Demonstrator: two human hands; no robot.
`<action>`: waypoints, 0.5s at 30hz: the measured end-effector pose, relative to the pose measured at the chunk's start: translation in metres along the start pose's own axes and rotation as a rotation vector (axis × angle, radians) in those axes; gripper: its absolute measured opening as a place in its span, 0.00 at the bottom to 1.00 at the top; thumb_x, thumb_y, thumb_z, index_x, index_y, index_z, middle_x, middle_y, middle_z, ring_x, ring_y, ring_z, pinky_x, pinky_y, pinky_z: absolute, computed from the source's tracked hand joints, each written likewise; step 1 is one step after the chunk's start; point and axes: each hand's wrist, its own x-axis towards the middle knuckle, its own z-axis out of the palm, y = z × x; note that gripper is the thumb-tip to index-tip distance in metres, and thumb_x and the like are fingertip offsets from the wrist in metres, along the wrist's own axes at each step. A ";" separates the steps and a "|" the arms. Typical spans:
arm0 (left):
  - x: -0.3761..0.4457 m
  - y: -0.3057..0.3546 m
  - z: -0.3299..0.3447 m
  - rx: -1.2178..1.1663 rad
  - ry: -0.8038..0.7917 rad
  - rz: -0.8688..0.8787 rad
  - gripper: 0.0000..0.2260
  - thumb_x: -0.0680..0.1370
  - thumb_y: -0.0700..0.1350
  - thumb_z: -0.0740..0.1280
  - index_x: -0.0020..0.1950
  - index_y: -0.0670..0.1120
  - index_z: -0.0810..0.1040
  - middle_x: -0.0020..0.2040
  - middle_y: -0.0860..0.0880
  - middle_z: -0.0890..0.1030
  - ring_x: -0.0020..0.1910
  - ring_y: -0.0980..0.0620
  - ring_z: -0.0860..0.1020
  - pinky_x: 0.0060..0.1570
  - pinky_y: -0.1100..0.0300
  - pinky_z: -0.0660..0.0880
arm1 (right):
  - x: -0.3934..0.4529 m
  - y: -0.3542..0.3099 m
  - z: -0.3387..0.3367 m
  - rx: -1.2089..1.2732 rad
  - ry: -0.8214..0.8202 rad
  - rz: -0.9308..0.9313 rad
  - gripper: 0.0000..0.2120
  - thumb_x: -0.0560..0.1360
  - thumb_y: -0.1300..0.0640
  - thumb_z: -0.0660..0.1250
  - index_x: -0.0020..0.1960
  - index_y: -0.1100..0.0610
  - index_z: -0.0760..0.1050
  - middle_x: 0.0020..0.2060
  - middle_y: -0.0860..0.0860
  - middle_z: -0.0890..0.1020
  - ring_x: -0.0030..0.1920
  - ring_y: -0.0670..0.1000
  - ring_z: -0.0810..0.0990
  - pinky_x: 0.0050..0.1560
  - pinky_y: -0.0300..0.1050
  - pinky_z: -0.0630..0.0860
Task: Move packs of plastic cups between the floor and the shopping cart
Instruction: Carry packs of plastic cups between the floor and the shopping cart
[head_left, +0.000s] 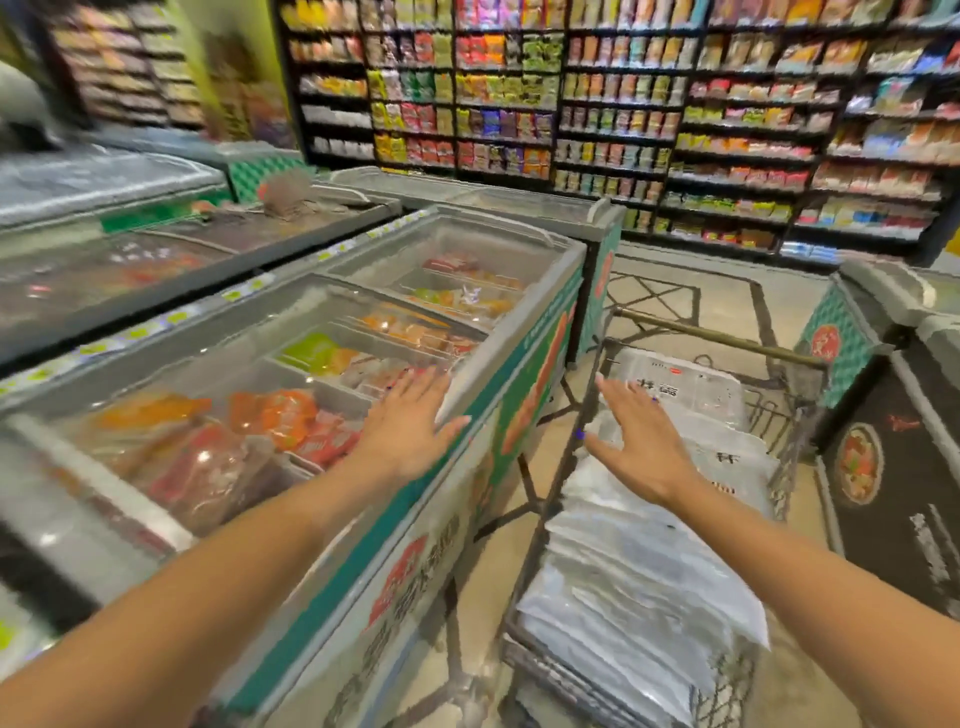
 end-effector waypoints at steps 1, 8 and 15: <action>-0.018 -0.012 -0.010 0.008 0.032 -0.042 0.32 0.79 0.66 0.50 0.80 0.52 0.52 0.80 0.49 0.53 0.79 0.47 0.50 0.76 0.45 0.52 | 0.006 -0.019 0.000 0.007 0.000 -0.064 0.42 0.70 0.30 0.50 0.80 0.47 0.50 0.79 0.49 0.56 0.79 0.53 0.50 0.78 0.55 0.50; -0.191 -0.067 -0.065 0.148 0.183 -0.438 0.32 0.77 0.66 0.54 0.78 0.53 0.58 0.79 0.49 0.57 0.76 0.45 0.58 0.72 0.45 0.60 | -0.010 -0.174 0.026 0.032 -0.133 -0.534 0.44 0.70 0.27 0.51 0.80 0.47 0.47 0.80 0.48 0.52 0.79 0.53 0.46 0.77 0.59 0.47; -0.450 -0.071 -0.097 0.270 0.165 -0.946 0.33 0.78 0.66 0.56 0.78 0.51 0.56 0.79 0.47 0.56 0.75 0.43 0.60 0.71 0.46 0.61 | -0.134 -0.348 0.068 0.090 -0.273 -0.985 0.50 0.64 0.24 0.44 0.80 0.47 0.46 0.80 0.47 0.52 0.79 0.53 0.49 0.76 0.59 0.52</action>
